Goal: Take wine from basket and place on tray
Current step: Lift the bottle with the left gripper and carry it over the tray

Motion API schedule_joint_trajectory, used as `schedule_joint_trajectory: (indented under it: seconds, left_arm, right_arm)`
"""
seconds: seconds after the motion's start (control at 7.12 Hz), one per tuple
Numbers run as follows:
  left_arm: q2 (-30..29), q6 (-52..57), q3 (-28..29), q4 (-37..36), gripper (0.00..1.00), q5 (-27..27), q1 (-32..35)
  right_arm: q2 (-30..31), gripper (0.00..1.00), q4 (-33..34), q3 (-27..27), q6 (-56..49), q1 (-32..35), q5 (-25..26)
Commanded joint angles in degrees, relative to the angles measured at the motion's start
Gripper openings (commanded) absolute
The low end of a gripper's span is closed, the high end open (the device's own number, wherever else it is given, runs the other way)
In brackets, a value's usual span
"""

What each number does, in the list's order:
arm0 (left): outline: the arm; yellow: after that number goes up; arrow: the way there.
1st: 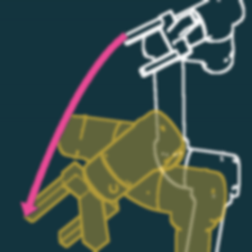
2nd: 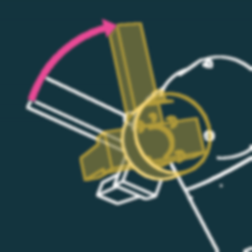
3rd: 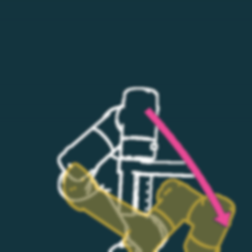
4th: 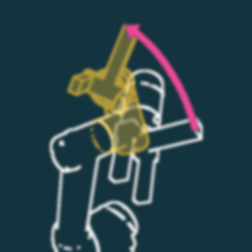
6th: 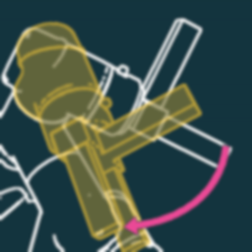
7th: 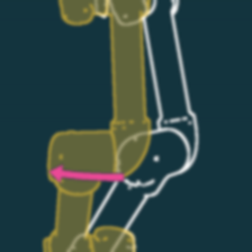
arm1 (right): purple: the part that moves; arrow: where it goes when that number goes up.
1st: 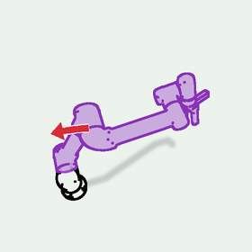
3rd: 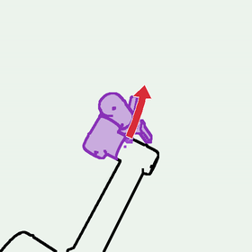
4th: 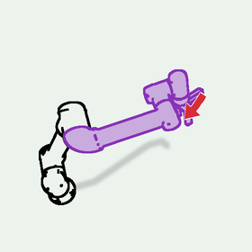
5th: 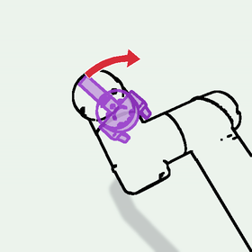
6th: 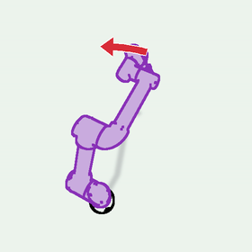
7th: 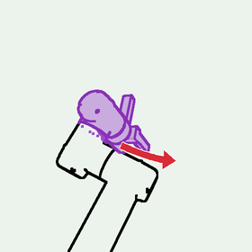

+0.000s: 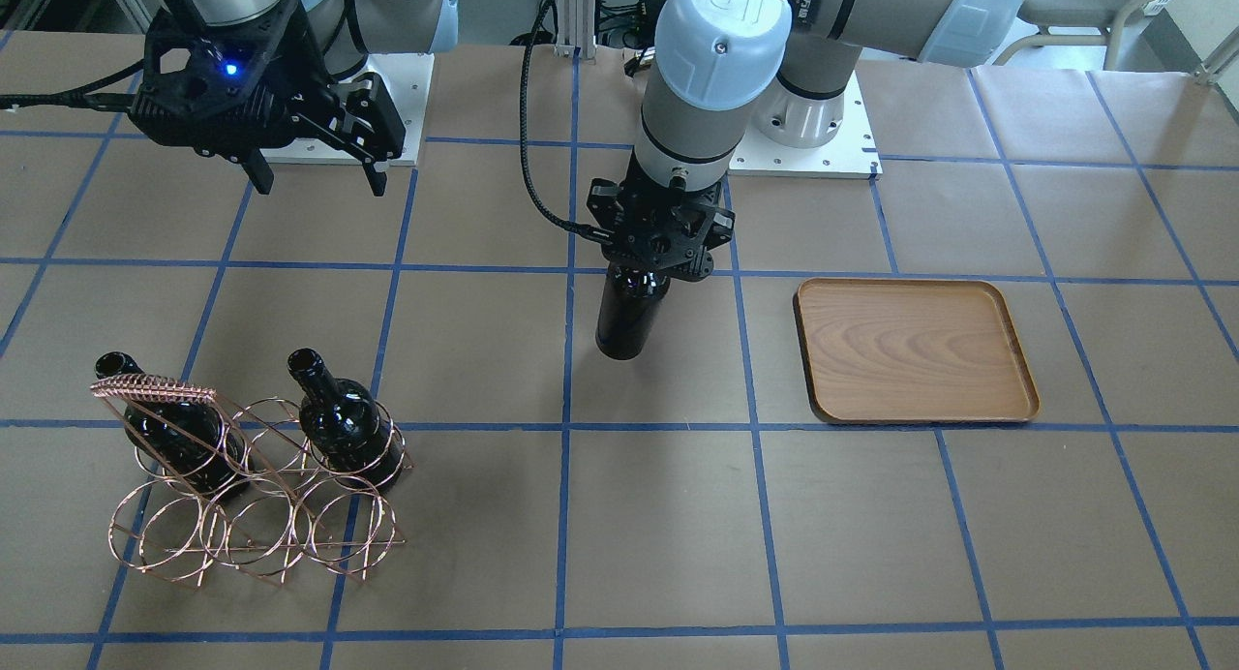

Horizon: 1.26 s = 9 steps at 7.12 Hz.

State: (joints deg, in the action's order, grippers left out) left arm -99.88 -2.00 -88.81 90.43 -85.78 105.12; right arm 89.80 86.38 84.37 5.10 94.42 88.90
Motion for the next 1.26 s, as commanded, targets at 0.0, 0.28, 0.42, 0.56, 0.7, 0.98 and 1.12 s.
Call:
schedule_joint_trajectory:
  seconds: [0.0, 0.28, 0.42, 0.56, 0.7, 0.98, 1.12]
  left_arm:
    - [1.3, 6.8, 0.7, 2.0, 0.00, -3.9, -6.4]
    - [3.5, 14.8, 0.3, 2.2, 0.00, -11.2, -12.9]
    - [4.8, 18.7, -0.5, 2.4, 0.00, -11.7, -16.6]
    - [5.8, 23.6, -1.2, 2.7, 0.00, -11.8, -20.4]
    - [6.9, 28.9, -3.5, 2.6, 0.00, -11.7, -24.4]
    - [8.4, 37.7, -8.8, 0.2, 0.00, -11.3, -33.5]
    - [8.7, 39.9, -10.5, -0.9, 0.00, -11.3, -36.2]
  right_arm:
    - [0.0, 1.00, -0.2, 0.0, 0.0, 0.1, 0.0]
    - [0.0, 1.00, -0.2, 0.0, 0.0, 0.1, 0.0]
    - [0.0, 1.00, -0.1, 0.0, 0.0, 0.1, 0.0]
    - [0.0, 1.00, -0.2, 0.0, 0.0, 0.1, 0.0]
    - [0.0, 1.00, -0.2, 0.0, 0.0, 0.1, 0.0]
    - [0.0, 1.00, -0.2, 0.0, 0.0, 0.1, 0.0]
    - [0.0, 1.00, -0.2, 0.0, 0.0, 0.1, 0.0]
